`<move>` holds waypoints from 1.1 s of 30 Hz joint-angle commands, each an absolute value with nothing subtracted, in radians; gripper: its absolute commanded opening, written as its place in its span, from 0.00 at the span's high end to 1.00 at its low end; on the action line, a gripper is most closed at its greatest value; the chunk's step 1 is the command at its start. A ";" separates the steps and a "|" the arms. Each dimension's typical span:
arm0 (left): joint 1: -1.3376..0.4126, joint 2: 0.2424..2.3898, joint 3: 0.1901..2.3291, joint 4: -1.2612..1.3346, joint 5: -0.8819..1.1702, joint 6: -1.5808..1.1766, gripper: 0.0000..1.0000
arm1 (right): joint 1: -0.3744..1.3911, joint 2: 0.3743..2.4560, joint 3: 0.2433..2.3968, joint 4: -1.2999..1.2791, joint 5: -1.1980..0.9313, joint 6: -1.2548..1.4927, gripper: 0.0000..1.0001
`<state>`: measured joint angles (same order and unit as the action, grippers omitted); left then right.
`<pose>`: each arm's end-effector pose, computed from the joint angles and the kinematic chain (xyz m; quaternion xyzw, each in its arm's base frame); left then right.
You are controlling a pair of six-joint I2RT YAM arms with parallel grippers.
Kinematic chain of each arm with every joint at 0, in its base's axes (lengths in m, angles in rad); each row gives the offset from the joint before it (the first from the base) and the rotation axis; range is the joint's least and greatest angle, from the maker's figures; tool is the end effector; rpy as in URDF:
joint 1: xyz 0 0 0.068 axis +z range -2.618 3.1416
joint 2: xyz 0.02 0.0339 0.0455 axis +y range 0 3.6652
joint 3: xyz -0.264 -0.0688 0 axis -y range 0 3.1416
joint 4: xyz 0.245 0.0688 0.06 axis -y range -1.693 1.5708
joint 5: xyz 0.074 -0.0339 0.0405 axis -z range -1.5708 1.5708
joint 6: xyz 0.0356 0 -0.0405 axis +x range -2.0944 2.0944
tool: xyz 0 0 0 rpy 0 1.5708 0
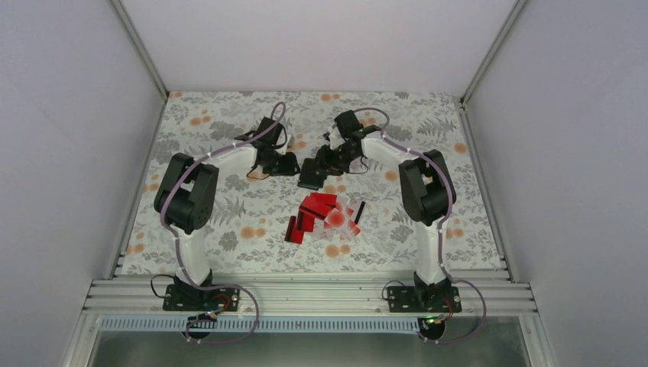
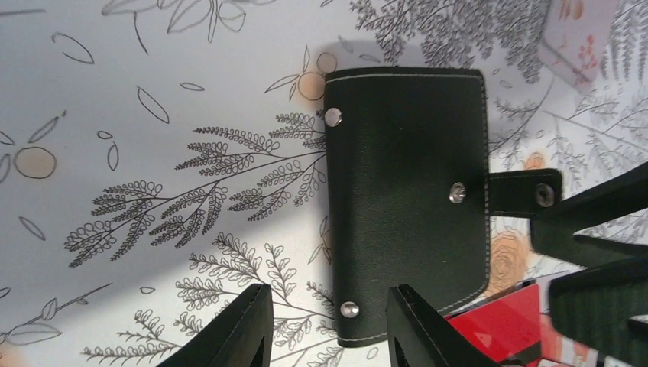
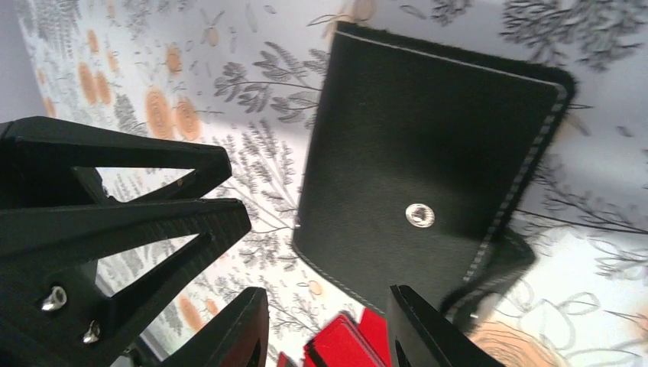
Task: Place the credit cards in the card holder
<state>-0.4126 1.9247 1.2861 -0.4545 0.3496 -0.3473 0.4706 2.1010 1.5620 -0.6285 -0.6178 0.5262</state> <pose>0.3555 -0.1689 0.1679 0.0724 0.9550 -0.2433 0.1537 0.3784 0.2156 0.1722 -0.0349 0.9347 0.3528 0.0252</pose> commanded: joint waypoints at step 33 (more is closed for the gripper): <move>-0.417 2.112 1.445 -0.524 0.385 -0.245 0.75 | 0.389 2.102 1.407 -0.444 -0.736 0.483 0.61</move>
<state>-0.4137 2.0861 1.4330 -0.5198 0.3542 -0.2665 0.3931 2.1006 1.4239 -0.4801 -0.6941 0.4858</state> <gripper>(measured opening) 0.254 0.393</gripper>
